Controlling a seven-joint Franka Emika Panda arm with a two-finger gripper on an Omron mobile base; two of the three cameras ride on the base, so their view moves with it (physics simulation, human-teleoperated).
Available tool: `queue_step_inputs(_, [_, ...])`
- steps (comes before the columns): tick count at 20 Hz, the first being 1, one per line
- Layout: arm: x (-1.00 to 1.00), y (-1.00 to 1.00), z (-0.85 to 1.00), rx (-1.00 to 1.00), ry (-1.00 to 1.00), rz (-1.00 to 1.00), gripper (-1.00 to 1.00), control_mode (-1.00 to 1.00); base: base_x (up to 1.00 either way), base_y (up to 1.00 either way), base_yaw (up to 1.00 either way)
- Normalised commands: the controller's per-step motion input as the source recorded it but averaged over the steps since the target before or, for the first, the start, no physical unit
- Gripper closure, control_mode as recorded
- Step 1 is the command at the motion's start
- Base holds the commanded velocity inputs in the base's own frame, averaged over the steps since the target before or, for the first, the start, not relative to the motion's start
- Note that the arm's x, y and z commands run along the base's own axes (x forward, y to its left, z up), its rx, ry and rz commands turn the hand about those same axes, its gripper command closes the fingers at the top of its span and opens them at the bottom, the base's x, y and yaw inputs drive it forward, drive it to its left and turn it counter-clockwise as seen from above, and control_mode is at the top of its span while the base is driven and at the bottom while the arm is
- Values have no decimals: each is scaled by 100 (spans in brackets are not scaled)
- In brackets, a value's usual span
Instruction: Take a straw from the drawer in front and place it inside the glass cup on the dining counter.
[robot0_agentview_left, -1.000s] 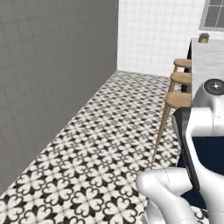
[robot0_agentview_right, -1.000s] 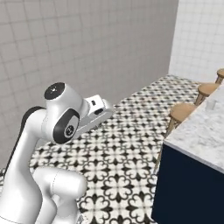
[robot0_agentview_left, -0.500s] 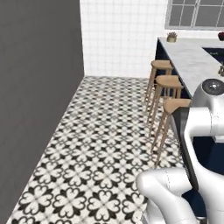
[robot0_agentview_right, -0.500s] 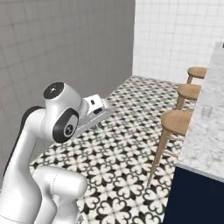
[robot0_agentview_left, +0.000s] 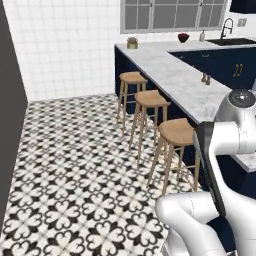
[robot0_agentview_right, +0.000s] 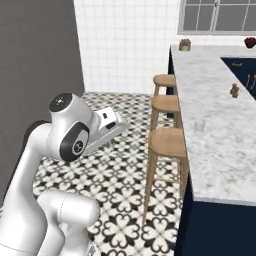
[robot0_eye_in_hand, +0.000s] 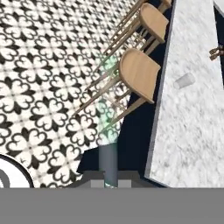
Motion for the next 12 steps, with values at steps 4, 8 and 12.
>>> queue_step_inputs(4, [0, 0, 0, 0, 0, 0, 100, 100, 72, 44, -63])
queue_step_inputs(8, [0, 0, 0, 0, 0, 0, 100, 100, 70, 50, -61])
queue_step_inputs(12, [0, 0, 0, 0, 0, 0, 100, 100, 68, 63, -55])
